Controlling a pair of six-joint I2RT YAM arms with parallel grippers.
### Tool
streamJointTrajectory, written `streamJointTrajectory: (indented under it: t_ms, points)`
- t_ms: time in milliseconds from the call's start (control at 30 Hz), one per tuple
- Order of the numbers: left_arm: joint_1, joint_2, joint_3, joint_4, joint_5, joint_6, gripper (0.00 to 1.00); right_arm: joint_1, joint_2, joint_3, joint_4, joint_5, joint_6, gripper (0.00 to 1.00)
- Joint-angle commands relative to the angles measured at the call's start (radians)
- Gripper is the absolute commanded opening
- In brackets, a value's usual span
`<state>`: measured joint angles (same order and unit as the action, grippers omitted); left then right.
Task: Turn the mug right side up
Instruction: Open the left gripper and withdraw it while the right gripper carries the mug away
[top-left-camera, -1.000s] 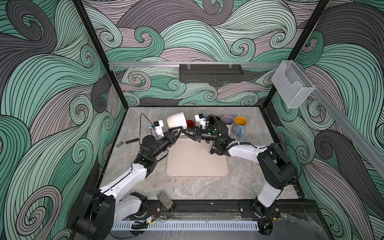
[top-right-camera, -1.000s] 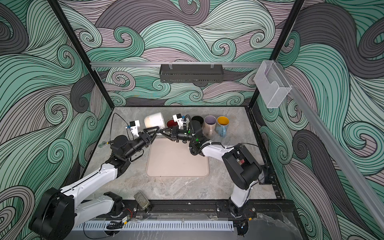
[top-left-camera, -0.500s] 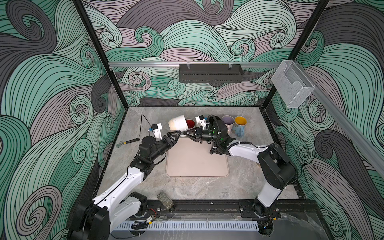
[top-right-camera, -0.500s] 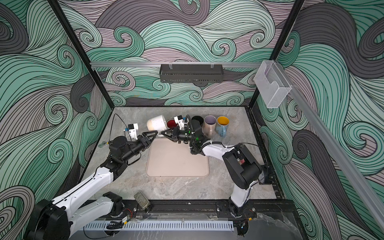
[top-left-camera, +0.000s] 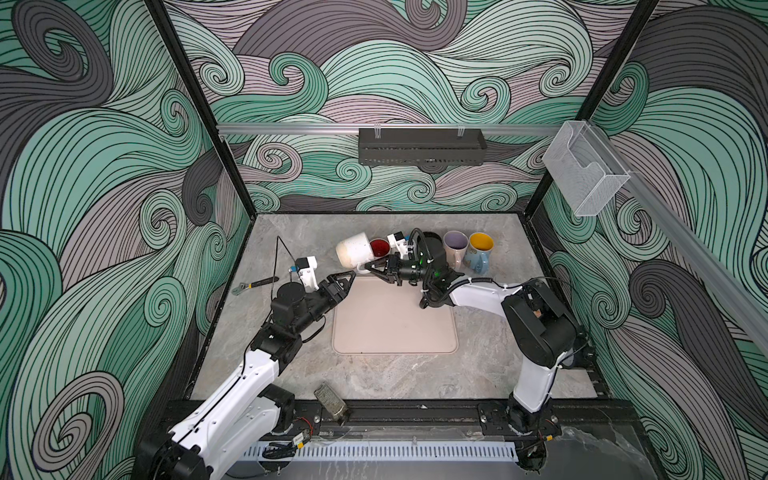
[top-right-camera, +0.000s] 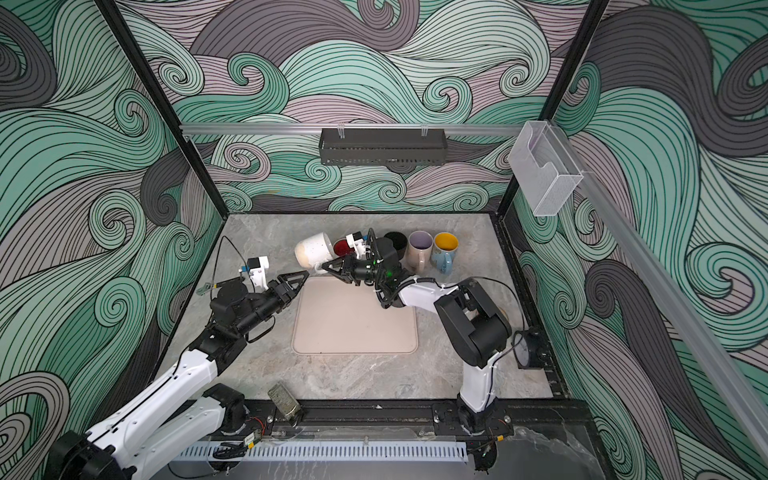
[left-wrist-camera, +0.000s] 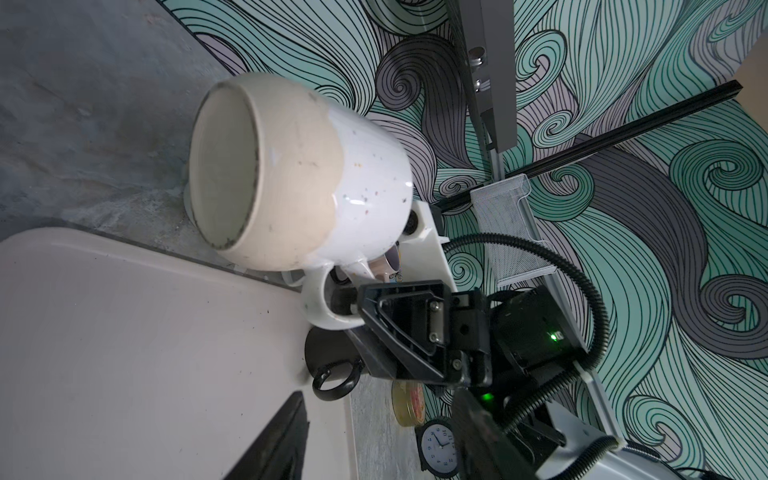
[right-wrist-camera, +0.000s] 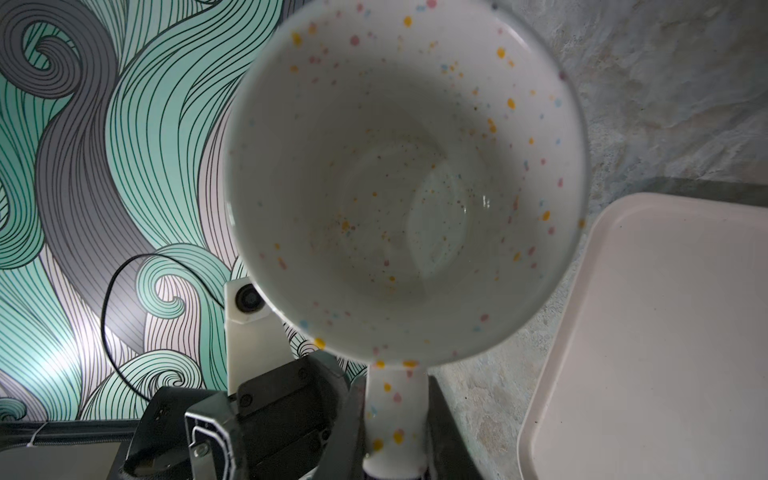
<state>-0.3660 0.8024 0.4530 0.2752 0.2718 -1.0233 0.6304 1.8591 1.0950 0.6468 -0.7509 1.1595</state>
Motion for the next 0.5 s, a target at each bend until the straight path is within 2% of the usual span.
streamJointTrajectory:
  t_ms: [0, 133, 333, 467]
  points:
    - [0.012, -0.077, 0.001, -0.121, -0.060, 0.073, 0.58, -0.004, -0.014, 0.094, -0.017, 0.028, -0.130, 0.00]
    - [0.014, -0.120, 0.006, -0.183, -0.087, 0.107, 0.58, -0.004, 0.024, 0.184, -0.174, 0.079, -0.247, 0.00]
    - [0.015, -0.100, 0.001, -0.178, -0.095, 0.120, 0.58, 0.023, 0.105, 0.367, -0.453, 0.190, -0.471, 0.00]
    - [0.015, -0.093, 0.001, -0.166, -0.097, 0.129, 0.57, 0.037, 0.160, 0.478, -0.578, 0.266, -0.556, 0.00]
